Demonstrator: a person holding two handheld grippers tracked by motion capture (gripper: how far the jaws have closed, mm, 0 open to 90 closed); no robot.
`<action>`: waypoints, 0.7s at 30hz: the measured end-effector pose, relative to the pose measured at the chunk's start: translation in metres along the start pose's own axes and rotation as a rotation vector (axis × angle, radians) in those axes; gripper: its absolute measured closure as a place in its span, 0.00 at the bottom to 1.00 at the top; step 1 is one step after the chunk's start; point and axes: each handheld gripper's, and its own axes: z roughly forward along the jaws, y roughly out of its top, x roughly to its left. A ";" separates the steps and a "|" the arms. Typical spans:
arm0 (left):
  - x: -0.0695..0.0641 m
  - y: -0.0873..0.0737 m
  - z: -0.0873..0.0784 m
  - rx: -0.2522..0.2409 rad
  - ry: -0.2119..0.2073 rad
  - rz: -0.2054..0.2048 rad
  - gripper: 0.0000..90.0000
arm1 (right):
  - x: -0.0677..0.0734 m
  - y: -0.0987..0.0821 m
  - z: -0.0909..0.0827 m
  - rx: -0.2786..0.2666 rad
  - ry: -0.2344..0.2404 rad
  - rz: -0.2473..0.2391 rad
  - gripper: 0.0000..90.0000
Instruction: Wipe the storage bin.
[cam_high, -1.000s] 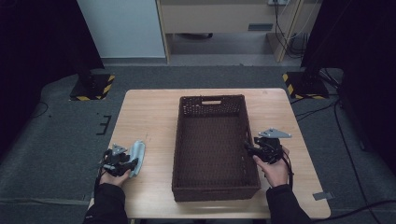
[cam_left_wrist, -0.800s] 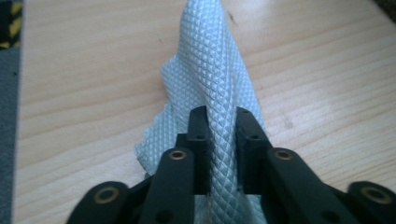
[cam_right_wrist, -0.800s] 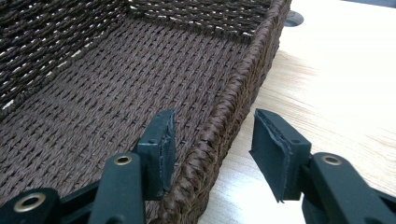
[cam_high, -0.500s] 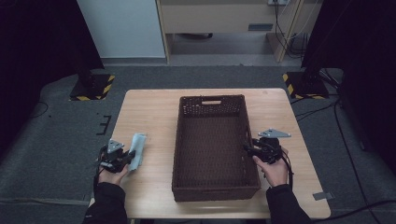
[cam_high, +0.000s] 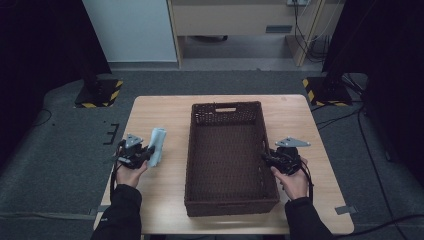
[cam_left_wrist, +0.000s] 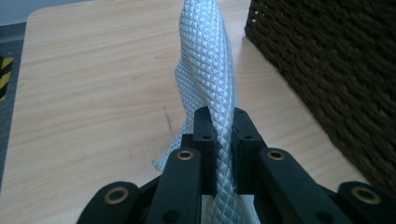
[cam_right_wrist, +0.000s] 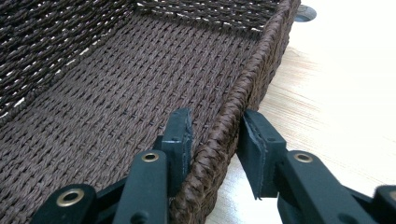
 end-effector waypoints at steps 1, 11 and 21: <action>0.000 0.003 0.003 -0.006 -0.004 -0.005 0.92 | 0.000 0.000 0.000 0.000 0.000 0.000 0.73; -0.003 0.026 0.039 0.013 -0.016 0.012 0.92 | 0.000 0.003 0.006 -0.020 0.049 -0.009 0.74; -0.016 0.037 0.074 0.041 -0.038 0.031 0.92 | 0.001 0.003 0.007 -0.016 0.060 -0.019 0.74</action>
